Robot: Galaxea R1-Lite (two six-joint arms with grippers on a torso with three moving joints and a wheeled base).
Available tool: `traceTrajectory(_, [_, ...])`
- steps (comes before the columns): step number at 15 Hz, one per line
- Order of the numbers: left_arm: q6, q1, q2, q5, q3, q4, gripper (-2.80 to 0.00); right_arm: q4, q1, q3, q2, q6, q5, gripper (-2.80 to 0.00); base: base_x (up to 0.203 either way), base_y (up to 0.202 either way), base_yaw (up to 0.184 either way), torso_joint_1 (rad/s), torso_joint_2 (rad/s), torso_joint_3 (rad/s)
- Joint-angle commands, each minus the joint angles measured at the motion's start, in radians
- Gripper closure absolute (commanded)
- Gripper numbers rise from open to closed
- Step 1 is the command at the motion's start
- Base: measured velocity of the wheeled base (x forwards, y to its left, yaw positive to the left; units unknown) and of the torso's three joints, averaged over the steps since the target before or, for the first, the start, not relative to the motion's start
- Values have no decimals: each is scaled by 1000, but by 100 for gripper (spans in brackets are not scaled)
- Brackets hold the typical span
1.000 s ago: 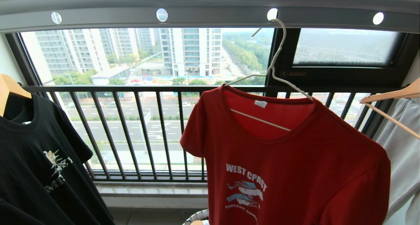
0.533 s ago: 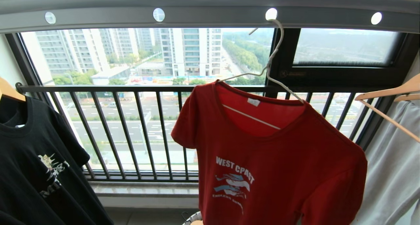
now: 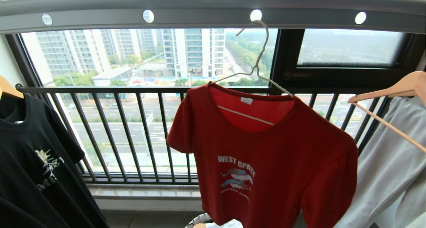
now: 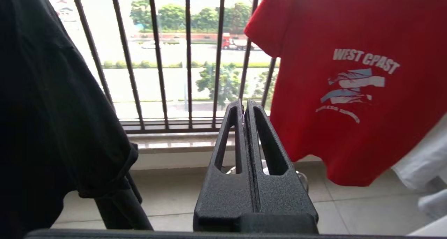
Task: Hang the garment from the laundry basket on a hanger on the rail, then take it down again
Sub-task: Take the clothes off the clothes rack
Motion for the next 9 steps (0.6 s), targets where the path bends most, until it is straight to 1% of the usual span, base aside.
traceTrajectory(1, [65, 2, -49, 148, 196, -182, 0, -218, 0, 169, -21, -61, 17, 0, 0, 0, 0, 0, 0, 0])
traceTrajectory(2, [107, 2, -52, 175, 269, -266, 0, -294, 0, 205, -21, -86, 33, 0, 0, 0, 0, 0, 0, 0])
traceTrajectory(3, [152, 2, -53, 190, 337, -339, 0, -288, 0, 209, -21, -106, 43, 0, 0, 0, 0, 0, 0, 0])
traceTrajectory(4, [204, 2, -54, 200, 403, -411, 0, -255, 0, 209, -21, -120, 53, 0, 0, 0, 0, 0, 0, 0])
traceTrajectory(5, [250, 2, -55, 202, 452, -492, 0, -257, 1, 209, -21, -120, 55, 0, 0, 0, 0, 0, 0, 0])
traceTrajectory(6, [270, 2, -55, 200, 462, -510, 0, -255, 1, 209, -21, -107, 55, 0, 0, 0, 0, 0, 0, 0])
traceTrajectory(7, [273, 2, -55, 193, 462, -489, 0, -255, 1, 209, -21, -77, 54, 0, 0, 0, 0, 0, 0, 0])
traceTrajectory(9, [263, 2, -55, 151, 460, -407, 0, -257, 1, 209, -21, -46, 50, 0, 0, 0, 0, 0, 0, 0])
